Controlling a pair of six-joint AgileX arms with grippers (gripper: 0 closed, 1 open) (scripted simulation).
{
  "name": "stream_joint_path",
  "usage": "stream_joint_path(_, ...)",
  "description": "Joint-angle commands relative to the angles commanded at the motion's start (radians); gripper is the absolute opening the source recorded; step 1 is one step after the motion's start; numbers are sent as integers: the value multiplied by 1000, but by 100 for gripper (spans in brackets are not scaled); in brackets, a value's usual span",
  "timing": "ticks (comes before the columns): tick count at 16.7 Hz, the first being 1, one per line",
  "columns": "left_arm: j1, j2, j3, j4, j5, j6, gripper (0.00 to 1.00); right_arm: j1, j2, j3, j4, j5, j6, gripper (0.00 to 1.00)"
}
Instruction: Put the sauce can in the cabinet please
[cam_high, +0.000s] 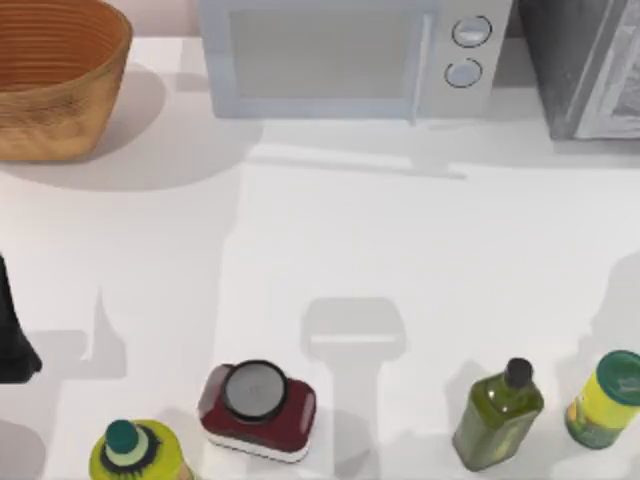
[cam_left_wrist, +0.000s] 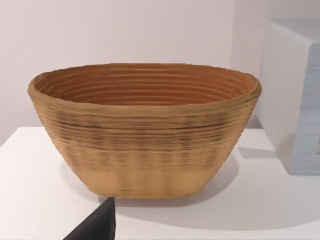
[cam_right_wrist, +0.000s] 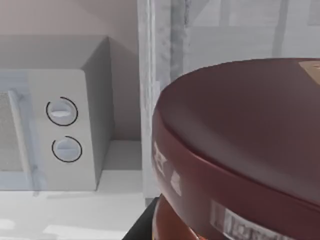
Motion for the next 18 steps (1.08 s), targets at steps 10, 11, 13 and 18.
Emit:
stream_joint_path(10,0,0,0,0,0,0,100,79,667,949,-259,114,6,0)
stream_joint_path(11,0,0,0,0,0,0,100,89,735,1049,-285,124,7,0)
stream_joint_path(13,0,0,0,0,0,0,100,108,861,1234,-335,141,9,0)
stream_joint_path(18,0,0,0,0,0,0,100,146,1094,1559,-424,172,11,0)
